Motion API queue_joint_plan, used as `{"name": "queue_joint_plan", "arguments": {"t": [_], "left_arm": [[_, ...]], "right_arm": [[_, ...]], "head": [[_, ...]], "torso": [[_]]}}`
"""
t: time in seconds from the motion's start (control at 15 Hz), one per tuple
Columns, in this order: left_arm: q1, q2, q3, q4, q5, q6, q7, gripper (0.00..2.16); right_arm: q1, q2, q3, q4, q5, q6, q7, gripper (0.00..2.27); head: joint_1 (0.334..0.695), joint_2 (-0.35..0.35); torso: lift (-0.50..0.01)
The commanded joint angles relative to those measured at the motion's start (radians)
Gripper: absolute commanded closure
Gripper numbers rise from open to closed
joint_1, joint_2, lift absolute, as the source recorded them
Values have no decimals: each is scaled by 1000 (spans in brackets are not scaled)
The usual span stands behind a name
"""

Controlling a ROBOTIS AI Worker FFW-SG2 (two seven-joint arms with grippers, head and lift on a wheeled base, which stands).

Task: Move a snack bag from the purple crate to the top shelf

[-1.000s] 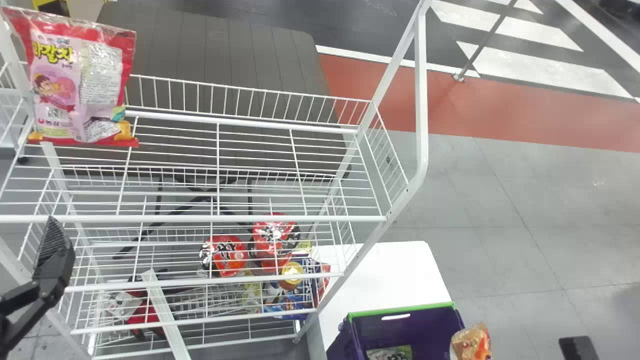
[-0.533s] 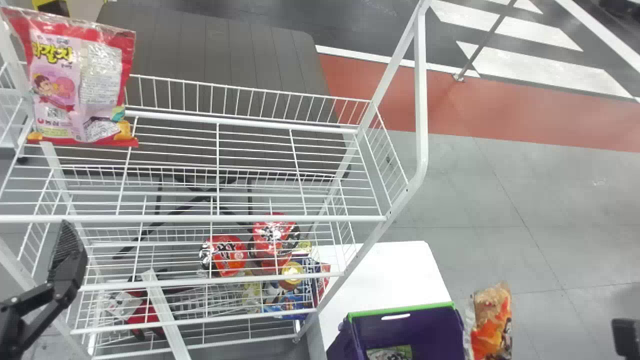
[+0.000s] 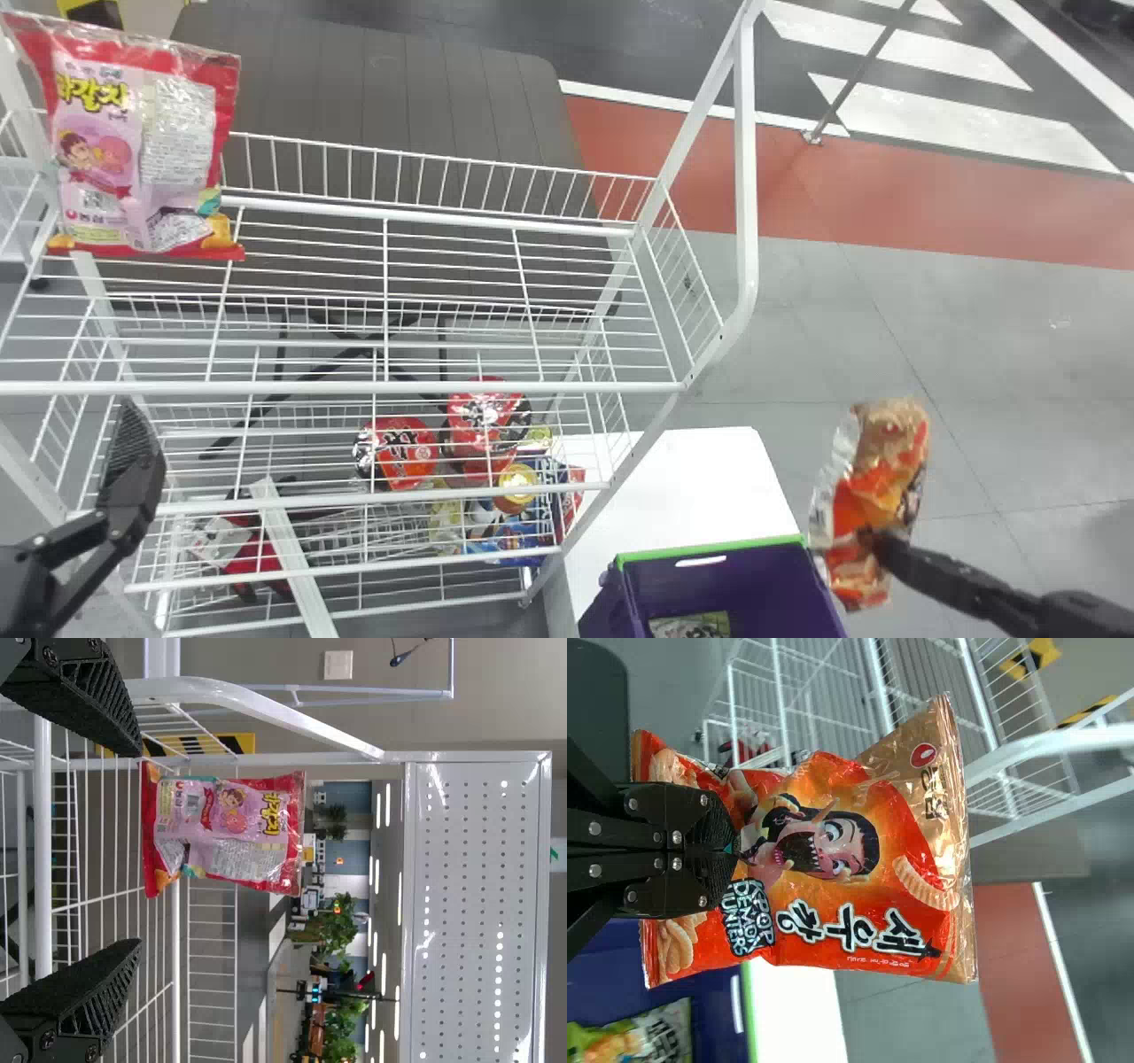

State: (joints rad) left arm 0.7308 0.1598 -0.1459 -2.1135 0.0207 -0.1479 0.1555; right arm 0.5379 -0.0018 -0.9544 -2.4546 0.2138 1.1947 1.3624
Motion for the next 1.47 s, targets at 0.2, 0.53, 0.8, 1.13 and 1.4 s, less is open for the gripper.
{"name": "queue_joint_plan", "arguments": {"t": [0.2,0.53,0.8,1.13,1.4], "left_arm": [[13,4,-21,-14,-18,-3,9,39],[15,9,-24,-14,-28,0,16,39],[6,10,-21,-3,-31,3,16,39],[-11,12,-12,17,-28,15,7,39],[-40,12,-21,44,-27,18,-1,39]], "right_arm": [[-55,3,71,-248,-62,219,-2,1592],[-95,3,233,-313,-57,375,-60,1592],[-131,3,445,-314,-36,377,-229,1592],[-219,3,618,-297,1,357,-388,1592],[-292,3,717,-204,-51,136,-545,1592]], "head": [[695,-350],[695,-311],[695,-223],[695,-125],[695,-90]], "torso": [[0],[0],[0],[0],[0]]}}
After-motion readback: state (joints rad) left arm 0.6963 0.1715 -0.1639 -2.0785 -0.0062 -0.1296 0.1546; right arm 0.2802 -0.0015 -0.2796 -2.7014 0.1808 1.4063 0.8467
